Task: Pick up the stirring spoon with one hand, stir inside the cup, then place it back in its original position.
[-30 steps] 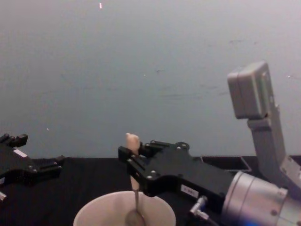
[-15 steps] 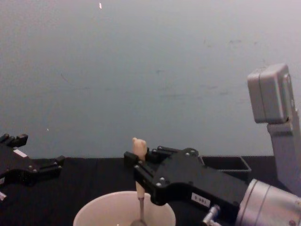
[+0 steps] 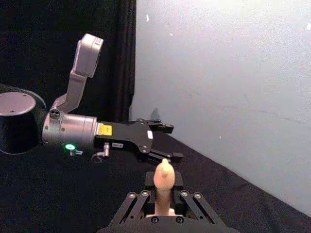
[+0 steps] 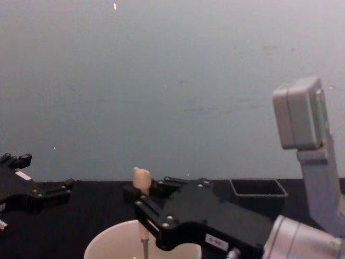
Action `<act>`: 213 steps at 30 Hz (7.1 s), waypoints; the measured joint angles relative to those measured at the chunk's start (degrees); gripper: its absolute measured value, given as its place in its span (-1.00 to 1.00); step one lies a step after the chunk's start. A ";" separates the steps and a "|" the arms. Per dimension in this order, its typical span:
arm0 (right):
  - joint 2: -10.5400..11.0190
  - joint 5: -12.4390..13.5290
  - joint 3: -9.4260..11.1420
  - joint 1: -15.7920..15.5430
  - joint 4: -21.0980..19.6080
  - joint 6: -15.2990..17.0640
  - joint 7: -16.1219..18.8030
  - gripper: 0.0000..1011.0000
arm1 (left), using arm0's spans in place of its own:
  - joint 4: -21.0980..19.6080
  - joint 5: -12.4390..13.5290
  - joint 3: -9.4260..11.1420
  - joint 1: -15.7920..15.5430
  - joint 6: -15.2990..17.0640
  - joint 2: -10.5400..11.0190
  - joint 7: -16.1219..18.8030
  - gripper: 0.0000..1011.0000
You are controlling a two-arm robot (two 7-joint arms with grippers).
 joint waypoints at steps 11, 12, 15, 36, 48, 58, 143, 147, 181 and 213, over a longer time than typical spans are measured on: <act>-1.61 -0.46 -1.30 1.51 1.40 -0.24 0.05 -0.60 | 0.00 0.00 0.00 0.00 0.00 0.00 0.00 0.98; -1.76 -0.53 -1.36 1.67 1.58 -0.29 0.05 -0.60 | 0.00 0.00 0.00 0.00 0.00 0.00 0.00 0.98; -2.40 -0.76 -1.53 2.41 2.54 -0.46 -0.05 -0.60 | 0.00 0.00 0.00 0.00 0.00 0.00 0.00 0.98; -3.80 -1.77 0.68 5.10 7.15 -1.01 -2.65 -0.60 | 0.00 0.00 0.00 -0.01 0.00 0.00 0.00 0.98; -1.75 -0.93 1.56 2.39 4.11 0.04 -1.99 -0.61 | 0.00 0.00 0.00 0.00 0.00 0.00 0.00 0.98; -0.99 -0.28 1.66 1.23 1.74 0.58 -1.72 -0.61 | 0.00 0.00 0.00 0.00 0.00 0.00 0.00 0.98; 11.62 26.41 9.34 7.62 0.79 2.81 13.55 -0.61 | 0.00 0.00 0.00 0.00 0.00 0.00 0.00 0.98; 11.31 25.86 9.04 8.01 1.41 2.45 13.24 -0.61 | 0.00 0.00 0.00 0.00 0.00 0.00 0.00 0.98; 9.55 21.59 6.97 7.46 6.32 1.38 12.20 -0.61 | 0.00 0.00 0.00 0.00 0.00 0.00 0.00 0.98; 9.05 18.76 6.00 6.12 8.06 2.35 10.61 -0.61 | 0.00 0.00 0.00 0.00 0.00 0.00 0.00 0.98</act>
